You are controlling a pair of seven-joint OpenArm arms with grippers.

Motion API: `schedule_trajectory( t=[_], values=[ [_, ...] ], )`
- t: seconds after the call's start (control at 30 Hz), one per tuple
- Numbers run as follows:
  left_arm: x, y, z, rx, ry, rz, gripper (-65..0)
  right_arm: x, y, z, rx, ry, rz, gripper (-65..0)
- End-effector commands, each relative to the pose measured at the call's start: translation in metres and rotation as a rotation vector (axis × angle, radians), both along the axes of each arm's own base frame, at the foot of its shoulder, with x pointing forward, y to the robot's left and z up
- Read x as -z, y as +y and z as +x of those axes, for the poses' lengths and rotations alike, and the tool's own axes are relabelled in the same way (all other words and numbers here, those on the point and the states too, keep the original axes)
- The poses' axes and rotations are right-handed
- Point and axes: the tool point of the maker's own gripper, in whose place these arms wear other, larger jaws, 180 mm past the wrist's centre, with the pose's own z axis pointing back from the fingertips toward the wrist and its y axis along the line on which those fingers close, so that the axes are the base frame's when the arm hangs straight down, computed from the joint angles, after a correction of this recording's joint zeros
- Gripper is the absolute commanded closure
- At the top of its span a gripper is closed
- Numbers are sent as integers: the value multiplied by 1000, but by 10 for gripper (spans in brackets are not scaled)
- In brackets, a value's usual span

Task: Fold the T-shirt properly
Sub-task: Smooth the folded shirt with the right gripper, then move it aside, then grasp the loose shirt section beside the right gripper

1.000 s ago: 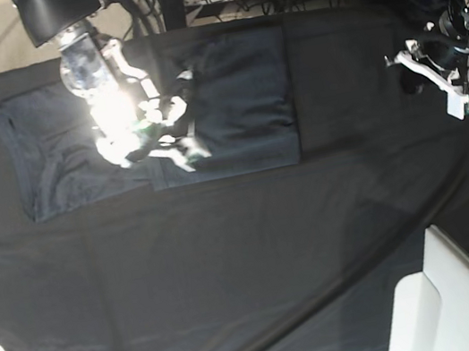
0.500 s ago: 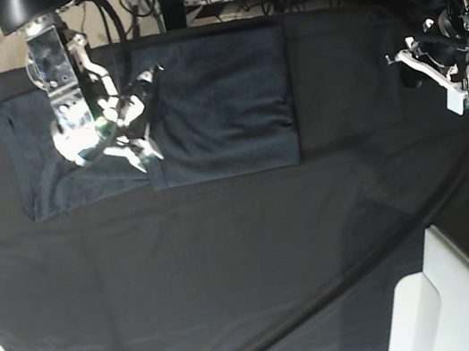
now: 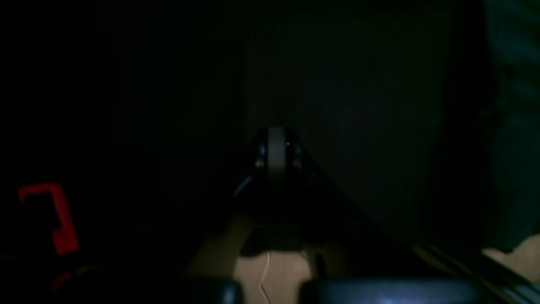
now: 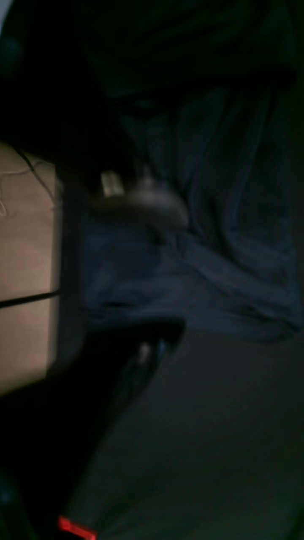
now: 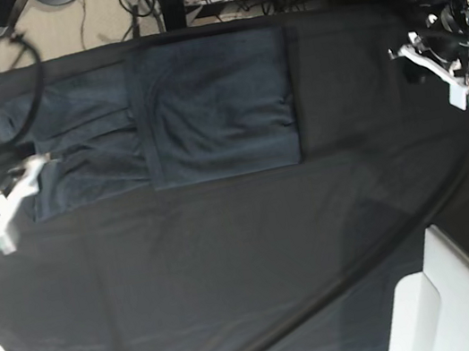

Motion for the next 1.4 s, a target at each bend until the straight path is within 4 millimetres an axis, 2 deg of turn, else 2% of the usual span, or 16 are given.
schedule_trajectory(
  t=[0.0,0.03,0.1,0.17,0.27,0.4,0.67,0.8,0.93,1.2,1.37],
  values=[
    [-10,5,8,7,-36,15,0,-6,-15,5,9,-17,-8,-524],
    [-11,4,9,9,-40,15,0,-3,-27,3,17,-2,7,-585],
    [-11,3,9,9,-41,13,0,5,-42,0,17,6,62,-638],
    [-11,3,9,9,-41,13,0,16,-60,-4,89,-16,195,-639],
    [-11,3,8,9,-39,12,0,42,-74,-8,181,-16,423,-639],
    [-9,3,7,7,-35,11,0,64,-73,-8,238,18,640,-641],
    [-7,0,7,12,-30,6,0,85,-52,-2,190,99,686,-641],
    [-8,1,7,10,-31,7,0,102,-21,-17,131,180,699,-639],
    [-9,3,7,6,-35,9,0,114,1,-30,68,253,692,-638],
    [-8,0,8,12,-35,6,0,120,20,-37,-4,315,681,-636],
    [-9,2,9,8,-38,8,0,129,33,-53,-35,369,684,-507]
  ],
)
